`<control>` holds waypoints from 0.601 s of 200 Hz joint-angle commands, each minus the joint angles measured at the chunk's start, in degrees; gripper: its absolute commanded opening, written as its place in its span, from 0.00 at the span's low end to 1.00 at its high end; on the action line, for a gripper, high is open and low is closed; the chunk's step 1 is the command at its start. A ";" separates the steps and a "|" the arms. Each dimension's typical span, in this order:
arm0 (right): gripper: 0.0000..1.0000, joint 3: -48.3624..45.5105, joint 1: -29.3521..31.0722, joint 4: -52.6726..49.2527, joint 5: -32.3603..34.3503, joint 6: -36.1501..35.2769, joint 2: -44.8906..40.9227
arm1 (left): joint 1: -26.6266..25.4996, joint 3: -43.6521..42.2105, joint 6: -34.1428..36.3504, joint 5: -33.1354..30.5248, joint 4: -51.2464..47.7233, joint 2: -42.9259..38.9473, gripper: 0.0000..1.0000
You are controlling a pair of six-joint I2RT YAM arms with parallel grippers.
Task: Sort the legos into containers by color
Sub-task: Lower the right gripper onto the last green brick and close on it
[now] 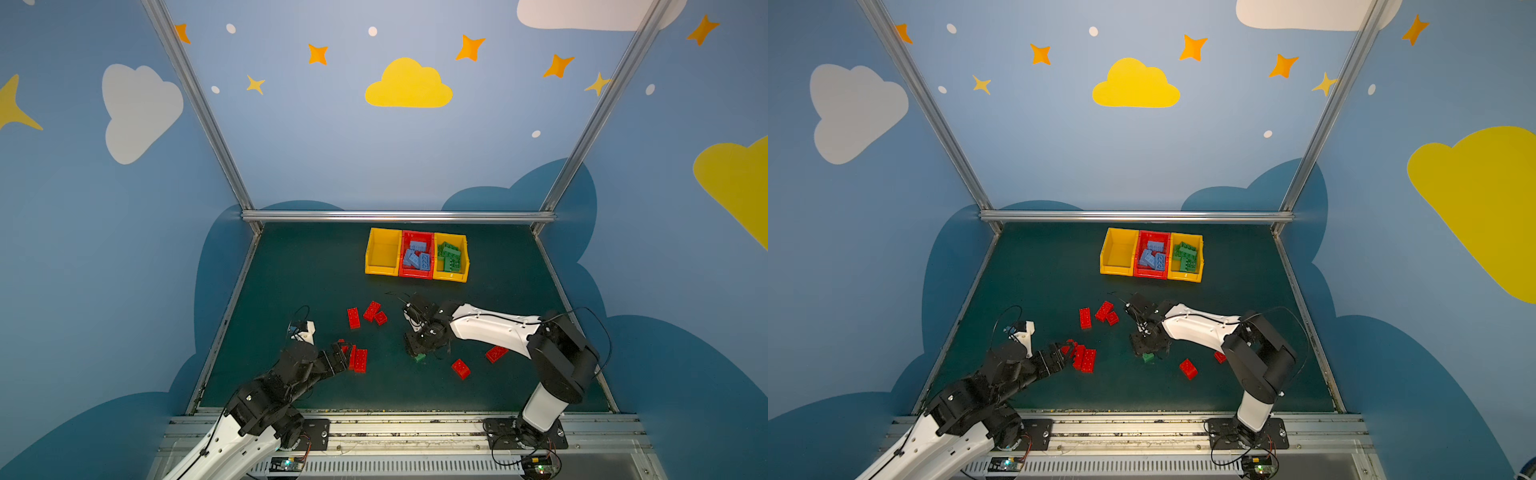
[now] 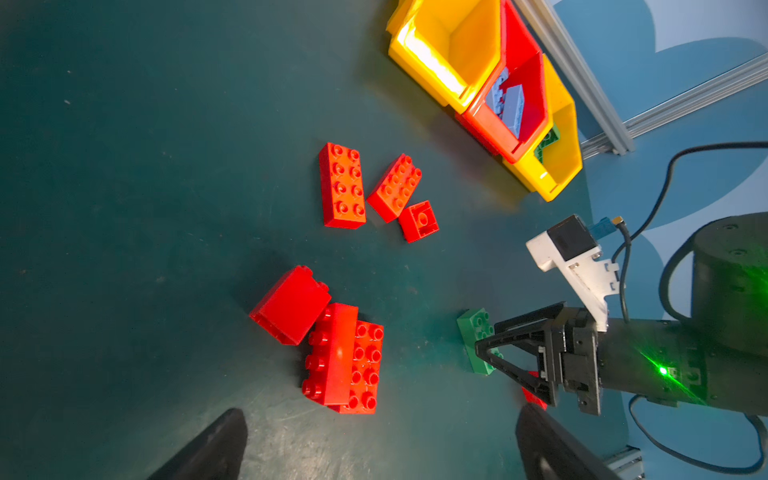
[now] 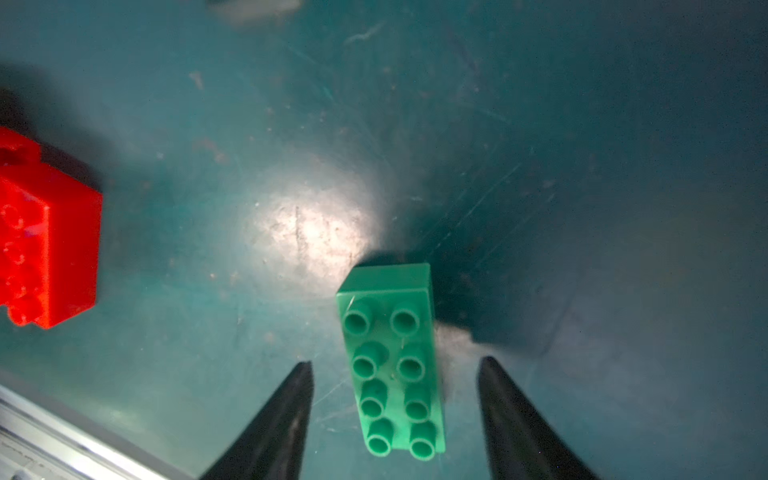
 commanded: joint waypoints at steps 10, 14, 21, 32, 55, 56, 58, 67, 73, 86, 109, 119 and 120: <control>0.48 0.95 0.25 -0.24 -0.12 -0.10 1.39 | -0.16 0.22 0.39 -0.68 2.58 3.33 1.00; 0.47 0.87 0.25 -0.30 -0.11 -0.12 1.49 | -0.14 0.36 0.48 -0.60 2.94 3.93 1.00; 0.46 0.80 0.25 -0.34 -0.03 -0.19 1.63 | -0.15 0.53 0.65 -0.42 3.53 4.88 1.00; 0.43 0.78 0.25 -0.41 0.14 -0.23 1.78 | -0.15 0.98 0.89 -0.19 4.33 6.31 1.00; 0.35 0.79 0.25 -0.69 0.89 -0.51 1.94 | -0.16 1.96 1.43 0.03 5.70 8.84 1.00; 0.35 0.78 0.25 -0.69 0.92 -0.52 1.94 | -0.07 2.01 1.44 0.03 5.77 8.95 1.00; 0.35 0.80 0.18 -0.67 0.98 -0.60 1.94 | -0.13 2.06 1.45 0.03 5.86 9.19 1.00; 0.30 0.86 0.08 -0.91 1.35 -0.72 1.94 | -0.20 2.40 1.70 0.12 6.35 10.06 1.00; 0.28 0.95 -0.05 -1.04 1.59 -0.88 1.94 | -0.16 2.58 1.80 0.12 6.73 10.60 1.00; 0.25 1.44 -0.57 -1.71 2.26 -1.24 1.69 | -0.15 3.01 2.04 0.20 7.44 12.04 1.00; 0.23 2.63 -3.03 -3.05 2.92 -2.61 -0.48 | -0.11 4.45 2.65 0.38 8.75 15.19 1.00; 0.23 3.58 -5.08 -4.04 3.26 -3.55 -1.93 | -0.15 5.46 3.17 0.38 9.19 16.88 1.00; 0.23 3.71 -5.36 -4.13 3.33 -3.67 -2.10 | -0.11 5.57 3.19 0.34 9.23 17.10 1.00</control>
